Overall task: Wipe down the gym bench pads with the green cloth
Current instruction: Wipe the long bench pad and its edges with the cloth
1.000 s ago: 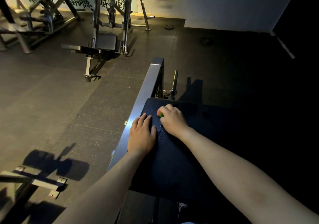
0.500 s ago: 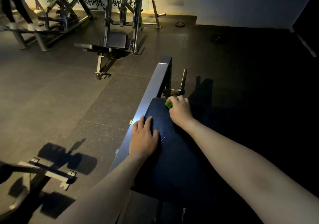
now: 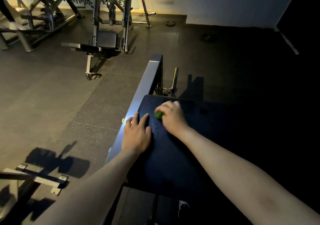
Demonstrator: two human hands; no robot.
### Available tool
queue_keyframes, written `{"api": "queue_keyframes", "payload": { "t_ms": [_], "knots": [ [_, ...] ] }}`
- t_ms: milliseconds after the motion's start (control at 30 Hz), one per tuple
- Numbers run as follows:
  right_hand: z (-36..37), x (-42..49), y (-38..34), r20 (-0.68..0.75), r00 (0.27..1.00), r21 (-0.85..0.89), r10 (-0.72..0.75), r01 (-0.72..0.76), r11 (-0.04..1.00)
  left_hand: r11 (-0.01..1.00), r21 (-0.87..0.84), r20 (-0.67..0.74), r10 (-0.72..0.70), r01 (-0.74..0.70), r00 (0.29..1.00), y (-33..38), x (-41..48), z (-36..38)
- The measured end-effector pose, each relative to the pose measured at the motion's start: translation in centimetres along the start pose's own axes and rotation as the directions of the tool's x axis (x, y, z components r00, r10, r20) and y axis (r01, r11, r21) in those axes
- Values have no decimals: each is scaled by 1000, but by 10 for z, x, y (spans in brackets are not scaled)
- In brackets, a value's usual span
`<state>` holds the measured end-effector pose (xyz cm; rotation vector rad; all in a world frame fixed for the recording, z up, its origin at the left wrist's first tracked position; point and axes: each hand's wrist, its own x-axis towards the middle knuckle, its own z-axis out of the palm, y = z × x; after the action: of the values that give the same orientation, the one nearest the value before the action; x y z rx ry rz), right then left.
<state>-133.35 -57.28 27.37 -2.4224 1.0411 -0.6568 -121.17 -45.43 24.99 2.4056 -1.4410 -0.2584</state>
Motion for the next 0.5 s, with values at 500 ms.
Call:
{"api": "queue_keyframes", "payload": {
  "t_ms": [500],
  "knots": [
    [8,-38,-26,56,985,-64,162,-158,985,995,-92,24,-31,33,999,1,-27,-4]
  ]
}}
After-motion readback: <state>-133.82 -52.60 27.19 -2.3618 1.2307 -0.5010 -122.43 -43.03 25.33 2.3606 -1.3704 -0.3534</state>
